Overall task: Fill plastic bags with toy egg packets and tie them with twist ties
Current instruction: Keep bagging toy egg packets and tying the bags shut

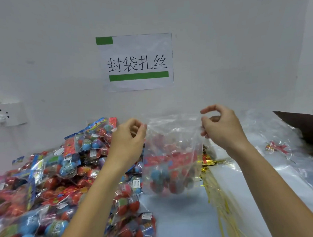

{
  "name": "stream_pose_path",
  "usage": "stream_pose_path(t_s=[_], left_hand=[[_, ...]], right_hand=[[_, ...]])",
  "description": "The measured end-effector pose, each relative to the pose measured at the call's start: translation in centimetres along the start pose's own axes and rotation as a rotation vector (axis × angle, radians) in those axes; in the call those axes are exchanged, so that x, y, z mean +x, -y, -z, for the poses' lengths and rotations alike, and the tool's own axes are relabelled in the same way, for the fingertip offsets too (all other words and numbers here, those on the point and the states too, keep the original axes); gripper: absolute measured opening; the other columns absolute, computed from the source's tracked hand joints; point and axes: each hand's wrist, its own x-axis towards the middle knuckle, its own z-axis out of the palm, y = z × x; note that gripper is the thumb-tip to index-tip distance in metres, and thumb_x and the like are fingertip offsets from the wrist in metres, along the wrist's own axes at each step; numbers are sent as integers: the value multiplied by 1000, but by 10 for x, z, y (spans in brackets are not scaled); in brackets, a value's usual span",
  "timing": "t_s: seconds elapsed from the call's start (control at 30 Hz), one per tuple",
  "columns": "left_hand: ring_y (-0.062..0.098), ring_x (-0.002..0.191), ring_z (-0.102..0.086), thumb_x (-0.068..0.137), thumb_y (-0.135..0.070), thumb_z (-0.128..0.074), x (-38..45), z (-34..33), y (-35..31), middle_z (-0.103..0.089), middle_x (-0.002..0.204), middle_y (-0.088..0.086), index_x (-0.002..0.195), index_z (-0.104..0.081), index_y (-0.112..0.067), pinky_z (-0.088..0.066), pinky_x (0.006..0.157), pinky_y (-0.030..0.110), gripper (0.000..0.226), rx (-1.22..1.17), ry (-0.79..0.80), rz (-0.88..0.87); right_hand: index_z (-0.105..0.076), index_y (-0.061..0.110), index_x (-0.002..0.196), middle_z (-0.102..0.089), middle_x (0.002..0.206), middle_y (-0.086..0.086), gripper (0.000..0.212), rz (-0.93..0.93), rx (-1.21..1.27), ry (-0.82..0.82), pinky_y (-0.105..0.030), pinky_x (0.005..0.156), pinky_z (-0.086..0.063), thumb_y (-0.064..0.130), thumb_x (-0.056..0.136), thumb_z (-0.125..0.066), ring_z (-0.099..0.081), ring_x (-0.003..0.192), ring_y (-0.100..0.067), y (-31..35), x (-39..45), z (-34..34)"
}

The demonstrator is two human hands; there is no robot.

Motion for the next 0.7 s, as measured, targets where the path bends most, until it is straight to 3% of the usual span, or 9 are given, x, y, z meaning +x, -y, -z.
stream_pose_path(t_s=[0.1, 0.2, 0.27, 0.37, 0.47, 0.53, 0.6, 0.7], left_hand=[[4, 55, -56, 102, -28, -55, -1, 0, 5, -68, 76, 1, 81, -59, -16, -46, 53, 19, 25, -20, 28, 34], [17, 69, -70, 102, -27, -55, 2, 5, 3, -74, 80, 2, 83, -60, -11, -58, 68, 32, 24, -134, 92, 60], [25, 75, -73, 101, -27, -56, 0, 4, 3, -76, 83, 5, 87, -60, -9, -62, 69, 35, 23, -178, 209, 85], [16, 70, -70, 98, -29, -59, 0, 3, 0, -76, 82, 4, 82, -62, -15, -61, 64, 28, 22, -233, 271, 33], [17, 75, -72, 89, -43, -61, 2, 4, -1, -76, 85, 3, 77, -66, -23, -62, 68, 30, 24, -306, 306, 14], [20, 86, -74, 88, -52, -54, 1, 6, 2, -77, 90, 2, 86, -70, -24, -62, 73, 32, 32, -279, 343, 63], [23, 87, -74, 98, -47, -46, 3, 13, 11, -77, 88, 0, 95, -69, -17, -62, 78, 36, 38, -250, 312, 155], [19, 85, -71, 104, -34, -48, 7, 37, 34, -75, 87, -6, 95, -68, -22, -57, 79, 36, 24, 170, 327, 167]], right_hand=[[-62, 24, 106, -68, 76, -6, 19, -14, -42, 55, -21, 51, -50, 9, 98, -52, -67, 54, -4, -4, -2, -1], [-64, 27, 98, -67, 76, -6, 23, -2, -73, 50, -21, 52, -50, 8, 97, -49, -66, 55, -3, -2, -1, 3], [-66, 25, 95, -67, 77, -7, 25, -46, -121, 91, -23, 54, -50, 7, 95, -49, -65, 58, -9, -2, -1, 4], [-65, 25, 99, -66, 76, -5, 23, -66, -114, 64, -26, 55, -50, 7, 94, -50, -63, 64, -18, -2, -1, 6], [-63, 26, 103, -65, 74, -5, 23, -61, -106, 32, -26, 54, -50, 9, 92, -52, -62, 63, -19, 0, 1, 8], [-62, 25, 108, -67, 74, -4, 20, -85, -143, 55, -25, 54, -49, 12, 94, -54, -64, 60, -16, -2, 1, 8], [-62, 23, 111, -70, 77, -5, 17, -94, -179, 58, -25, 57, -52, 17, 96, -54, -68, 55, -11, -2, 3, 11], [-63, 23, 111, -71, 90, -7, 17, -64, -221, 39, -25, 59, -54, 23, 98, -53, -70, 53, -7, 5, 5, 18]])
